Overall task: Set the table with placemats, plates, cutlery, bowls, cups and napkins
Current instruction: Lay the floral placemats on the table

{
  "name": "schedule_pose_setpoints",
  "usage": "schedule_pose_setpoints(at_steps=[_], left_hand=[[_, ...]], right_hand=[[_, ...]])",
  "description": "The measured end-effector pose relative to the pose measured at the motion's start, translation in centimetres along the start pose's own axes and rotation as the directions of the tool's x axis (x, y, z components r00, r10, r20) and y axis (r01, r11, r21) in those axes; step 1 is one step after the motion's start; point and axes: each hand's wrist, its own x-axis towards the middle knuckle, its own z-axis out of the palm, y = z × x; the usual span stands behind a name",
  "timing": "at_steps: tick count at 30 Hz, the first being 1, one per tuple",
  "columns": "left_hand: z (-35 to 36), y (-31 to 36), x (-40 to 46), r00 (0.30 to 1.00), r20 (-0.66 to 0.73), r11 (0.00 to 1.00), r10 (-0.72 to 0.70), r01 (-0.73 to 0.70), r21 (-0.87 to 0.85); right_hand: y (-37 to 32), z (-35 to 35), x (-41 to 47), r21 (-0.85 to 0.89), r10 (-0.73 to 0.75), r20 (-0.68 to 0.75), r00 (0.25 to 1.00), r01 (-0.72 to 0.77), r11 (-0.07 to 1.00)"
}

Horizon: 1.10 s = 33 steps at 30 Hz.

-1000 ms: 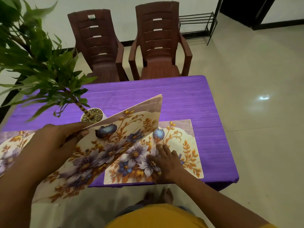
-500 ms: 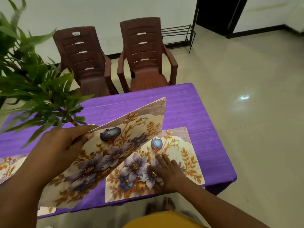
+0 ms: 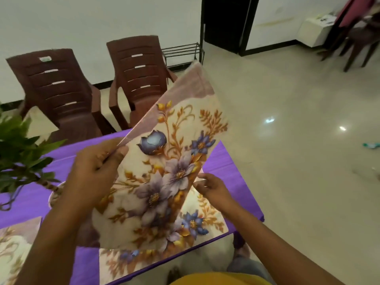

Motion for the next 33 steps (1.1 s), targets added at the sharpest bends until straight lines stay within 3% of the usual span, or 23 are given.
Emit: schedule_pose_setpoints(at_steps=[5,11,21,25,33], left_hand=[[9.5,3.0,2.2,0.998,-0.031,0.973,-0.057,0.048,-0.224],[22.2,7.4,4.6,0.979,-0.069,0.931,-0.194,0.161,-0.327],[37.7,13.6,7.4,0.876,-0.037,0.768,-0.481,0.4,-0.5],[42.0,14.8,9.0,0.838,0.043,0.685,-0.543,0.473,-0.554],[48.5,15.7,14.5,0.826,0.13,0.65,-0.548,0.518,-0.556]], right_hand=[[-2.1,-9.3,1.8,0.345,0.062,-0.16,0.985,-0.003,0.939],[-2.3,-23.6,4.3,0.555,0.172,-0.082,0.982,-0.099,0.826],[-3.2,-42.3,7.7,0.52,0.187,0.014,0.982,-0.167,0.837],[-3.2,-46.3,9.4,0.492,0.2,-0.045,0.979,-0.153,0.857],[-3.6,-52.4,13.1,0.5,0.233,-0.219,0.947,-0.096,0.861]])
